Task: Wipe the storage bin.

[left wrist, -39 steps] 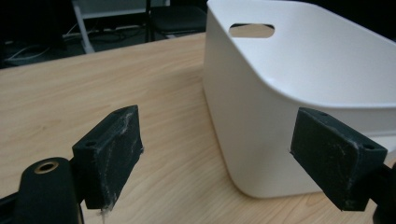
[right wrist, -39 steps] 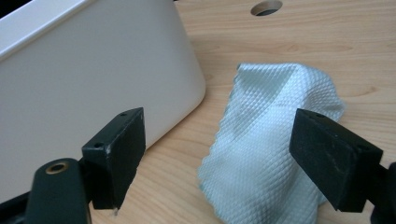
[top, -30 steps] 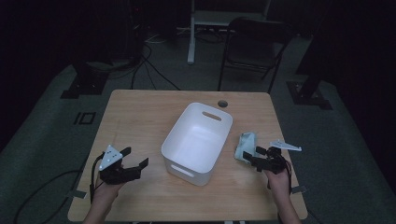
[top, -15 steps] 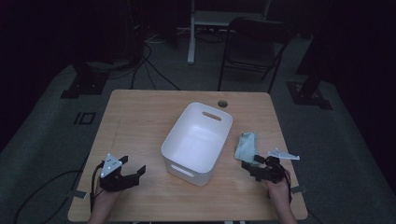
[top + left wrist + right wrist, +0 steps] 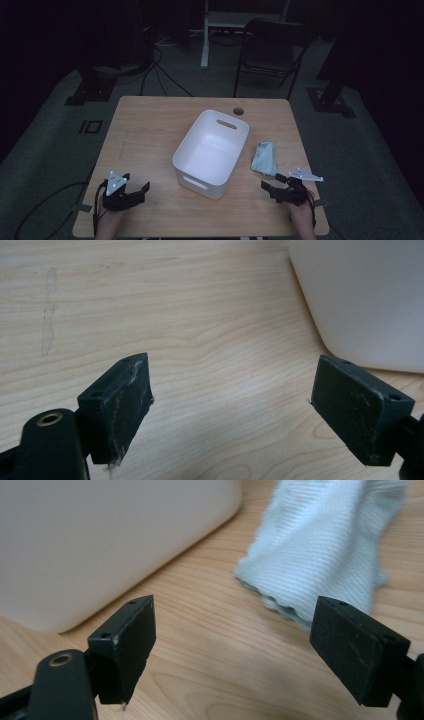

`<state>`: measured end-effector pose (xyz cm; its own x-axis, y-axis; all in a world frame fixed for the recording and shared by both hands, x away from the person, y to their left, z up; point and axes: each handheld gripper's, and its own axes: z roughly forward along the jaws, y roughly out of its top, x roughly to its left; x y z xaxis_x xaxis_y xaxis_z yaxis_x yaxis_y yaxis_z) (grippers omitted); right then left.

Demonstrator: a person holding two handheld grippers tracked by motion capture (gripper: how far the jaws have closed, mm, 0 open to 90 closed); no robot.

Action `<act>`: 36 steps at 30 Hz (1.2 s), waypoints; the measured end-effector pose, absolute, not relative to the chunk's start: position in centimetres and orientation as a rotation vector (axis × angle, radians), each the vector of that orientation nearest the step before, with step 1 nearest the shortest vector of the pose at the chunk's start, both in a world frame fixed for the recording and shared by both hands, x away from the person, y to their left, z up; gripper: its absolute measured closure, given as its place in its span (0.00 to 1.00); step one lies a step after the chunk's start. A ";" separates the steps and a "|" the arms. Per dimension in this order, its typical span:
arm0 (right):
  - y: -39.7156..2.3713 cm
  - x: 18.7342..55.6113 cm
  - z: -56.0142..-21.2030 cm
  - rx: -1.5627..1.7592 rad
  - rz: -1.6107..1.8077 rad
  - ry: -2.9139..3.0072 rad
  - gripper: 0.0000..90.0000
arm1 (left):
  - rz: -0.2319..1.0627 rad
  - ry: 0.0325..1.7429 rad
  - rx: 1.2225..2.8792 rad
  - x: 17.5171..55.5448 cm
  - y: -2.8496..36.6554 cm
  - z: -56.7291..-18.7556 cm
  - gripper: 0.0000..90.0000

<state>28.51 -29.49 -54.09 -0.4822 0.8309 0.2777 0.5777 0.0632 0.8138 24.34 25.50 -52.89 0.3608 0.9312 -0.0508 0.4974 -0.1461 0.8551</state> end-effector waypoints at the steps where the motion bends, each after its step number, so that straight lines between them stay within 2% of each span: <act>1: -29.7 28.4 -54.2 1.429 1.370 2.068 0.20 | 0.650 1.265 1.781 24.3 25.6 -53.0 0.18; 13: -31.4 28.1 -55.2 1.515 1.261 1.969 0.20 | 0.675 1.353 1.739 24.3 26.8 -53.9 0.18; 30: -31.3 28.7 -55.7 1.539 1.113 1.870 0.17 | 0.833 1.530 1.642 24.2 28.1 -54.3 0.18; 36: -31.5 28.7 -55.7 1.557 1.100 1.831 0.16 | 0.825 1.558 1.634 24.3 28.4 -54.5 0.18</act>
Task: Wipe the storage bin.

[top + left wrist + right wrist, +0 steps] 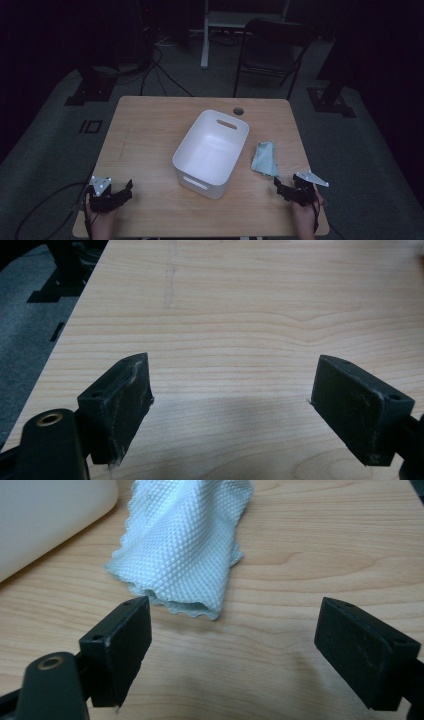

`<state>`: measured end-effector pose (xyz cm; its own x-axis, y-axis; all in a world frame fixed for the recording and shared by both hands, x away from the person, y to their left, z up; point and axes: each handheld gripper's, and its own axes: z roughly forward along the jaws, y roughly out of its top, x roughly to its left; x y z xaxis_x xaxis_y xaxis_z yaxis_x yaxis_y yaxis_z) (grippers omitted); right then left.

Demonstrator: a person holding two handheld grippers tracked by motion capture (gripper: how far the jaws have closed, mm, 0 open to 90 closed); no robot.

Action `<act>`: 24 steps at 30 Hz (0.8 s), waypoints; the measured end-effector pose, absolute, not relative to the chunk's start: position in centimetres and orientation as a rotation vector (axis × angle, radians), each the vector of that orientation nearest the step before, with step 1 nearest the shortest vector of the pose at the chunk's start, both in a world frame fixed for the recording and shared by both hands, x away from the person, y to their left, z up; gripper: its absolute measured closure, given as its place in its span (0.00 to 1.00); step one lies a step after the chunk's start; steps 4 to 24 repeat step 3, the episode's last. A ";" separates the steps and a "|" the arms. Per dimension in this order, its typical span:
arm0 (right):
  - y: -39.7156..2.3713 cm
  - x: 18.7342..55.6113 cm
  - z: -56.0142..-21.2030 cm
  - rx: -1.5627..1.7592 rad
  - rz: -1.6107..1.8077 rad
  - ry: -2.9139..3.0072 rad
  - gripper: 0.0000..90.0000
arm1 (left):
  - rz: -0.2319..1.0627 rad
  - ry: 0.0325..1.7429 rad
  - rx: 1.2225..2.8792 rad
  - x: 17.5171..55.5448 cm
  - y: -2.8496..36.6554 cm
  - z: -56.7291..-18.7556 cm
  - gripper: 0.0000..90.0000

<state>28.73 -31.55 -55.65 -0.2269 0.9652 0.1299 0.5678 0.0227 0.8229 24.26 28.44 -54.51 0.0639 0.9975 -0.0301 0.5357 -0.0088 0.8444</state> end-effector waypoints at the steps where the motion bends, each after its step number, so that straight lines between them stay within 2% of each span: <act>1: -31.6 28.7 -55.7 1.561 1.101 1.830 0.16 | 0.823 1.558 1.641 24.3 28.4 -54.5 0.18; 24: -31.6 28.7 -55.7 1.562 1.100 1.823 0.16 | 0.827 1.554 1.645 24.3 28.2 -54.6 0.18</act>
